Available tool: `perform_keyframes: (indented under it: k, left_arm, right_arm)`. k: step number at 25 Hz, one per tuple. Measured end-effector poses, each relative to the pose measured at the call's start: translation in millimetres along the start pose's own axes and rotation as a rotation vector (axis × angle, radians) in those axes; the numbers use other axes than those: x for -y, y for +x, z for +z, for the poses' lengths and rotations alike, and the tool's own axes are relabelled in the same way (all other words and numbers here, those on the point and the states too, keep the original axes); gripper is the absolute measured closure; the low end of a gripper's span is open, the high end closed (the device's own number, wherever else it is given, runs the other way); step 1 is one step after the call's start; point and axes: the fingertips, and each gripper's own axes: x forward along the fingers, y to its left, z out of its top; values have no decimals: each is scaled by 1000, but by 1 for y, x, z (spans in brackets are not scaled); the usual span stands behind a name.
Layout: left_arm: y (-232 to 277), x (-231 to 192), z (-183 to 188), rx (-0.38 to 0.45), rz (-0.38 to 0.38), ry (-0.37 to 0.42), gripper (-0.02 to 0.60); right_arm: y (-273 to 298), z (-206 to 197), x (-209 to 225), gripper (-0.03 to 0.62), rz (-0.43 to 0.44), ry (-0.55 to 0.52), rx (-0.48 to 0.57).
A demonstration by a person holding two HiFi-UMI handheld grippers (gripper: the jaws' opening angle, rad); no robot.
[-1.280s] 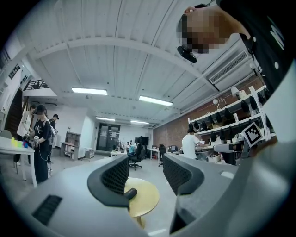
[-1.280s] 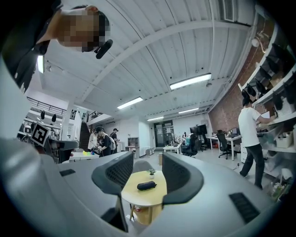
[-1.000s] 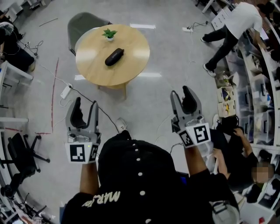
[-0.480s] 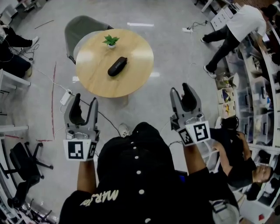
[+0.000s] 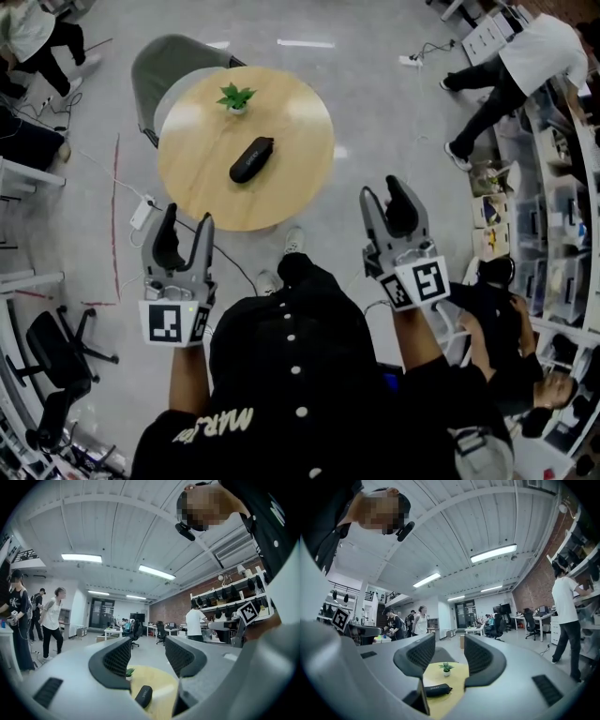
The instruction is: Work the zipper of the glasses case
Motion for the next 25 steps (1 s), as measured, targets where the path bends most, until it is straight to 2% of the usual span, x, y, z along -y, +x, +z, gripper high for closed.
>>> perform_keyframes:
  k: [6,11,17,21,25]
  left_arm:
    - [77,-16,10,-2,12,-20,362]
    - [121,-27,-8,-78,15,8,364]
    - [154,-32,-7,-45,44,-12,364]
    - [171,-38,-36,-133,22,-37,364]
    - [185,-46,-88,-290,-54,30,364]
  right_arm:
    - [71,9,46,411,46,-4,-4]
    - [120,2,75,411,91,-5,-28]
    - [165,-17,89,422,146,6,-62]
    - [188,-44,86,422,188,3,-113]
    - [211,-88,83,424,244,-32,-197]
